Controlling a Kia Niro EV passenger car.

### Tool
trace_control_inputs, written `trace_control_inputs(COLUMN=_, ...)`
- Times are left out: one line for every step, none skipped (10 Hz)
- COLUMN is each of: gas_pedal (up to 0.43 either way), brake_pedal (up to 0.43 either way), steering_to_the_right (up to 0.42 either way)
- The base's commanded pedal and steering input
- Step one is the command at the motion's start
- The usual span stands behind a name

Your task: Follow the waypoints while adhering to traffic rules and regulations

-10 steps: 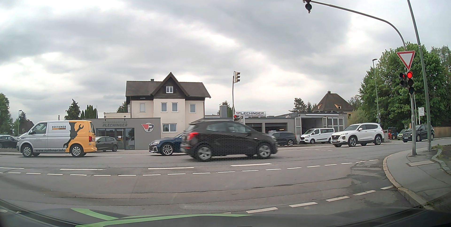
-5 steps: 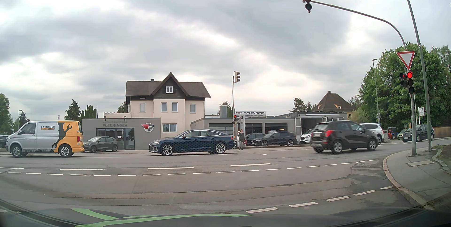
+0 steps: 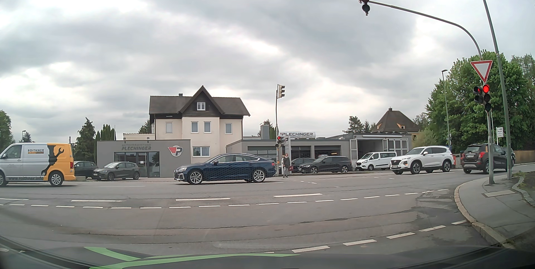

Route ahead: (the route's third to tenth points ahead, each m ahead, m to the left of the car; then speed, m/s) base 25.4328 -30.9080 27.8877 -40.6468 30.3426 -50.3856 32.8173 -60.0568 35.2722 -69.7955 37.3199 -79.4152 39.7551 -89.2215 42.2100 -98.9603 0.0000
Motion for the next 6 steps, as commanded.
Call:
trace_control_inputs(gas_pedal=0.000, brake_pedal=0.280, steering_to_the_right=0.101)
trace_control_inputs(gas_pedal=0.000, brake_pedal=0.287, steering_to_the_right=0.101)
trace_control_inputs(gas_pedal=0.000, brake_pedal=0.287, steering_to_the_right=0.101)
trace_control_inputs(gas_pedal=0.000, brake_pedal=0.280, steering_to_the_right=0.101)
trace_control_inputs(gas_pedal=0.000, brake_pedal=0.287, steering_to_the_right=0.101)
trace_control_inputs(gas_pedal=0.000, brake_pedal=0.280, steering_to_the_right=0.101)
